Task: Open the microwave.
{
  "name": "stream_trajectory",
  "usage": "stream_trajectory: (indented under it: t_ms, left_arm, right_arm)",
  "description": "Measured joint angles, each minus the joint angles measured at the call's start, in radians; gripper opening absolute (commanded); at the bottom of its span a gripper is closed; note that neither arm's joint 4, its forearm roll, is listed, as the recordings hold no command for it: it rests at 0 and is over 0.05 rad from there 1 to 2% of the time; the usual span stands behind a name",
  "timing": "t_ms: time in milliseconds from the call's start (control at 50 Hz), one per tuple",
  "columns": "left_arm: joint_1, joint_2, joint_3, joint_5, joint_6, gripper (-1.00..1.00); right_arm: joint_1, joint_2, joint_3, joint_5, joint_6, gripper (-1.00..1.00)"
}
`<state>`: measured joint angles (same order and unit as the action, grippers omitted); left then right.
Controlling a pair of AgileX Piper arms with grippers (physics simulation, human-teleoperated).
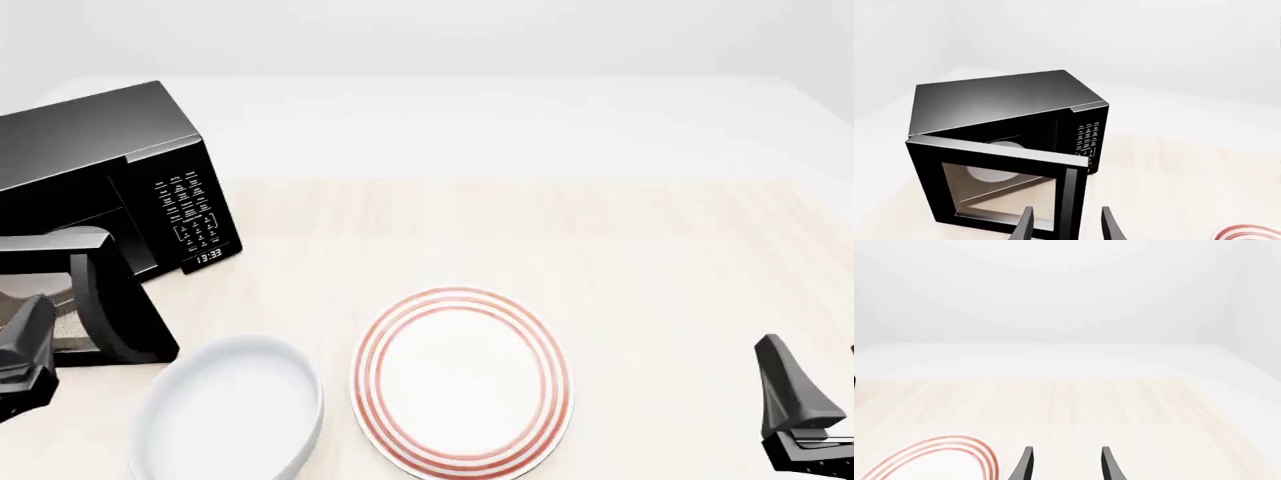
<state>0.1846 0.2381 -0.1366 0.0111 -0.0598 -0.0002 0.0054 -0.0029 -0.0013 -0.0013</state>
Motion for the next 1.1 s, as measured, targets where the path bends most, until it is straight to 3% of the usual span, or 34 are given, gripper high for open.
stream_trajectory:
  t_ms: [200, 480, 1100]
  left_arm:
    - [0.01, -0.074, -0.077, 0.116, 0.005, 1.0]
    - [0.017, -0.078, -0.176, 0.193, 0.002, 1.0]
    - [0.009, 0.079, -0.348, 0.208, 0.064, 1.0]
  right_arm:
    - [0.0, 0.0, 0.0, 0.0, 0.0, 1.0]
    - [0.0, 0.0, 0.0, 0.0, 0.0, 1.0]
    - [0.0, -0.001, 0.0, 0.0, 0.0, 1.0]
